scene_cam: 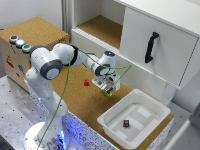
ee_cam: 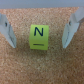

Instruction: Put the yellow block inside the left cabinet

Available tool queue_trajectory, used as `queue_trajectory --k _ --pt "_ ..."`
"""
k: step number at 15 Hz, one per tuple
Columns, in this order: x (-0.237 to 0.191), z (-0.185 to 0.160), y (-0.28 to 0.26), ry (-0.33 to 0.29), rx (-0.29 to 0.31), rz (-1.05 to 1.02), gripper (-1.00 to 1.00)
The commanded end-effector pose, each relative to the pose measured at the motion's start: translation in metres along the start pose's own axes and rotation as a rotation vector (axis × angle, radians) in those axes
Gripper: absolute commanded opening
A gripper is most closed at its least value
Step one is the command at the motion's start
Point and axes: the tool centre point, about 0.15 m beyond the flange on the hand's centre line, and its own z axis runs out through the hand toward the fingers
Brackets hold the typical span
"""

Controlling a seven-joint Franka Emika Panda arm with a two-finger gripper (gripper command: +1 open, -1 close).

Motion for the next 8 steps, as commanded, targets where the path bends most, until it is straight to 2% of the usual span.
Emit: queue_trajectory --k 1,8 --pt "0.008 0.024 0.007 0.027 0.082 -0.006 -1.00" --pt "0.019 0.017 0.005 0.071 0.095 -0.044 -1.00"
